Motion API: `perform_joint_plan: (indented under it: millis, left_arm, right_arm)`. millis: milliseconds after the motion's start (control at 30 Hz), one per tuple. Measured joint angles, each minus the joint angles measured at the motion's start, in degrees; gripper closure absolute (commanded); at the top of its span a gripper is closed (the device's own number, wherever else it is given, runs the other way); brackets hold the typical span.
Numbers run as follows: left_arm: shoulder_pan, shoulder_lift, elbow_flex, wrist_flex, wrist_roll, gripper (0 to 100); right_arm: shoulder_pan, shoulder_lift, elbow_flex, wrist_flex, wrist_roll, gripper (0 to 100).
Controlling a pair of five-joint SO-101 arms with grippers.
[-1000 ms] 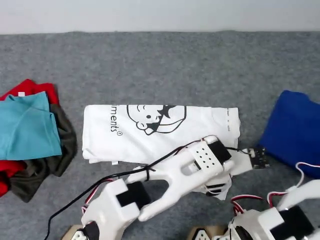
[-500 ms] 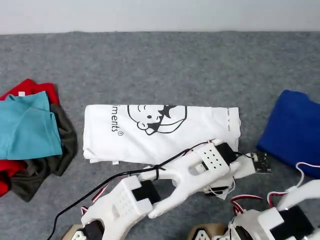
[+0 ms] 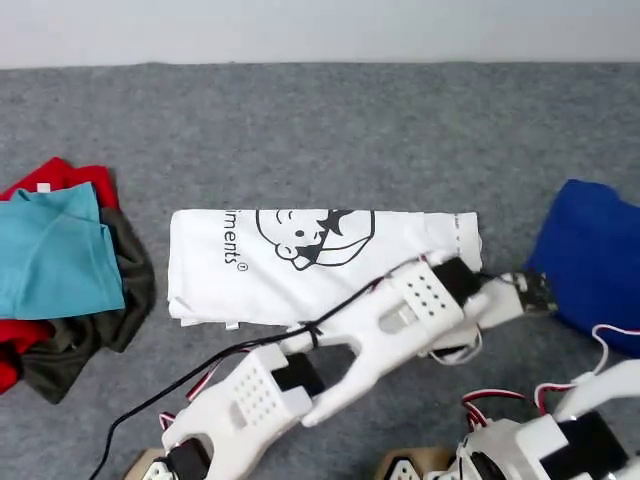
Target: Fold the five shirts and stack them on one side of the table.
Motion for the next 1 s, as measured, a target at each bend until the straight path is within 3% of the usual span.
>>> perform_joint_plan:
  millis: [433, 633, 1000]
  left_arm:
    - [-9.3, 1.2, -2.4, -8.9, -6.2, 98]
    - [-11.1, 1.2, -2.4, -10.4, -7.2, 84]
    - [-18.2, 1.2, -2.4, -14.0, -9.7, 83]
  right_arm:
    - [0.0, 0.0, 0.0, 0.0, 0.1, 99.0]
    - [0.0, 0.0, 0.0, 0.0, 0.1, 99.0]
    - [-1.3, 0.0, 0.0, 0.0, 0.1, 99.0]
